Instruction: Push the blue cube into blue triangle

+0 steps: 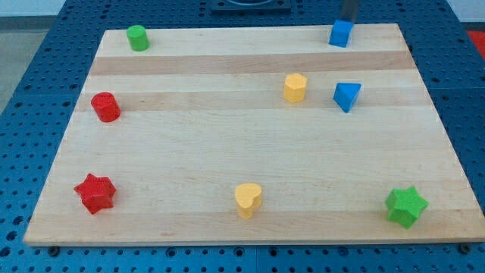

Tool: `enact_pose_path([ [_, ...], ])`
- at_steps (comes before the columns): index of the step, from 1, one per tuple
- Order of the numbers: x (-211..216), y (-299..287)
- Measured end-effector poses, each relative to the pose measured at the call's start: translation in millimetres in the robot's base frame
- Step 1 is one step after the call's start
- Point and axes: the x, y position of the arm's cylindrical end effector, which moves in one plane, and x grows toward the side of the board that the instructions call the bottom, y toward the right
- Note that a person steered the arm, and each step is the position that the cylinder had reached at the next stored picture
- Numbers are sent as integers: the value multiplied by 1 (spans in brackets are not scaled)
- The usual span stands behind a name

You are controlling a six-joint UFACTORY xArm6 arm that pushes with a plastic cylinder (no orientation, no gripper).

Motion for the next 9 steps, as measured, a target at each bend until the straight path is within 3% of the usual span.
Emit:
enact_pose_path([
  [1,11,-19],
  [3,76,-11],
  [5,25,0],
  [6,30,23],
  [8,103,20],
  [9,118,20],
])
